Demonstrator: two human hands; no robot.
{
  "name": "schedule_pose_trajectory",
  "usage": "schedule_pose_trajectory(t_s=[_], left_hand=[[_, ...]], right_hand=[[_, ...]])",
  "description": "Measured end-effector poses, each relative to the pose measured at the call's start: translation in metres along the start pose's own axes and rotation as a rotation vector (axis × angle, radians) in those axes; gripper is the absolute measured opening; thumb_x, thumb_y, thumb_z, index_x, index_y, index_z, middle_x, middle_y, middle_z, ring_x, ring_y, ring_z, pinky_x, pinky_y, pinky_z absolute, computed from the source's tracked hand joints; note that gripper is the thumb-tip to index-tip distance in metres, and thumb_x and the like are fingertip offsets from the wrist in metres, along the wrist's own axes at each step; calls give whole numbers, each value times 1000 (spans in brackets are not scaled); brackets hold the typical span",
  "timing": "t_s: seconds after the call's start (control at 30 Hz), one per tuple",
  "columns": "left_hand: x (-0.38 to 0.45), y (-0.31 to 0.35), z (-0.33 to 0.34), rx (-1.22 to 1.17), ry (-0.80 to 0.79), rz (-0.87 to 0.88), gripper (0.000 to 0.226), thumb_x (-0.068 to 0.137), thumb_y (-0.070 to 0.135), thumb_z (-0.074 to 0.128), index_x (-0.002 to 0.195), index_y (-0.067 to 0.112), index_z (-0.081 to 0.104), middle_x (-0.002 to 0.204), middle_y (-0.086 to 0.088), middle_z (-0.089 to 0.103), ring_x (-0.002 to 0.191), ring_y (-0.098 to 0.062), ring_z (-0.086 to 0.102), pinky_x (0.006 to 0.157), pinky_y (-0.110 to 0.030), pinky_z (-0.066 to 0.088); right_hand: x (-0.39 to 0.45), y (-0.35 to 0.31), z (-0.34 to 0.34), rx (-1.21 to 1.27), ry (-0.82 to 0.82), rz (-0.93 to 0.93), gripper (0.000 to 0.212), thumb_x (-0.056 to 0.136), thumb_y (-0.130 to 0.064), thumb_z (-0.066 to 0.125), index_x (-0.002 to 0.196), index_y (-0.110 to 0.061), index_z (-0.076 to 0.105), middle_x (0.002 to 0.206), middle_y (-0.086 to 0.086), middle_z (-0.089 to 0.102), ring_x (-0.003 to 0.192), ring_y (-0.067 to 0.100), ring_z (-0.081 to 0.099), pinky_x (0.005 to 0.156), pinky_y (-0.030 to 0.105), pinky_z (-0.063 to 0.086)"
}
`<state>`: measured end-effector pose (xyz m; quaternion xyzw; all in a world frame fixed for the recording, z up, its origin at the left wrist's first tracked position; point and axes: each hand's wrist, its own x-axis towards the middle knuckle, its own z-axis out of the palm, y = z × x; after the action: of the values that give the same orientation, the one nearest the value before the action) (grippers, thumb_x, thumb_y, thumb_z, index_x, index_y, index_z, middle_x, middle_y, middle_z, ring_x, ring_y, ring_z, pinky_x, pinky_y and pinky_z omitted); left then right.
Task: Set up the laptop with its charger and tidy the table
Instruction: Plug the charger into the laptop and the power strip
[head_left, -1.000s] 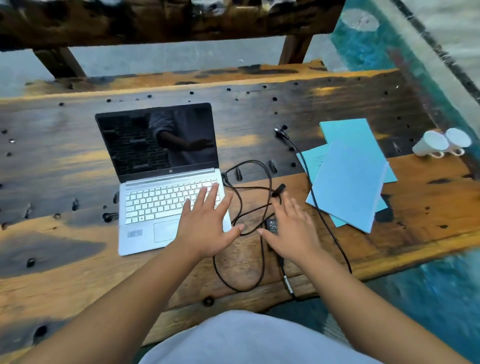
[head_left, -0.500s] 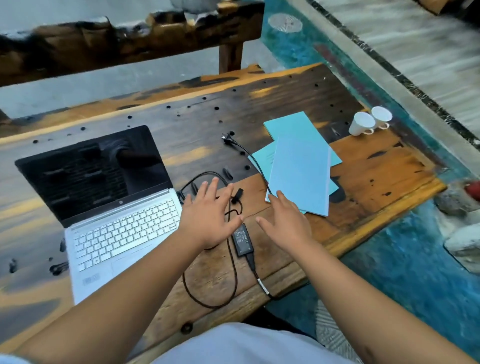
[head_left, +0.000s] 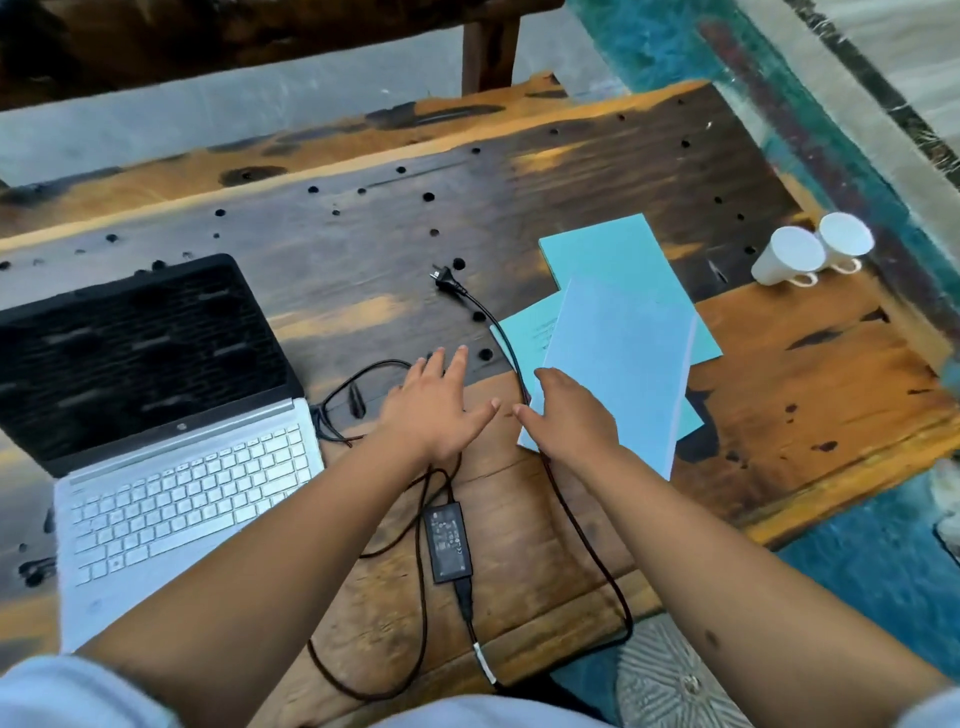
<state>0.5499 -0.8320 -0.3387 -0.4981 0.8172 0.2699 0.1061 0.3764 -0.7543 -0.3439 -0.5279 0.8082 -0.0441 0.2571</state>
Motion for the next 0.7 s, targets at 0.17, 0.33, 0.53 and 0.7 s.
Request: schedule_pose_trajectory(t_s=[0.17, 0.33, 0.53, 0.7], left_hand=[[64, -2, 4, -157, -7, -34, 87, 90, 65, 41, 155, 16, 13, 162, -11, 20, 147, -31, 21, 116, -48, 27], [126, -11, 12, -459, -76, -164, 72, 96, 48, 51, 151, 7, 30, 155, -15, 36, 142, -29, 34, 113, -34, 28], [184, -13, 23, -856, -34, -345, 39, 97, 29, 56, 123, -1, 56, 101, -14, 67, 91, -28, 64, 81, -31, 53], [202, -3, 25, -1256, -17, -522, 21, 98, 16, 52, 78, 18, 52, 79, 1, 66, 64, -9, 62, 48, -15, 46]], right_hand=[[61, 2, 7, 30, -37, 19, 48, 92, -45, 55, 129, -14, 50, 134, 7, 56, 122, 30, 53, 89, 42, 47], [111, 0, 21, 76, -61, 61, 46, 92, -40, 59, 129, -15, 51, 130, 10, 58, 118, 33, 54, 90, 42, 47], [148, -4, 41, 3, 16, 42, 29, 96, -36, 55, 115, -15, 55, 112, 10, 60, 101, 34, 60, 77, 40, 50], [161, -7, 47, -109, 58, 16, 15, 98, -27, 50, 102, -14, 56, 101, 11, 63, 90, 37, 62, 64, 35, 39]])
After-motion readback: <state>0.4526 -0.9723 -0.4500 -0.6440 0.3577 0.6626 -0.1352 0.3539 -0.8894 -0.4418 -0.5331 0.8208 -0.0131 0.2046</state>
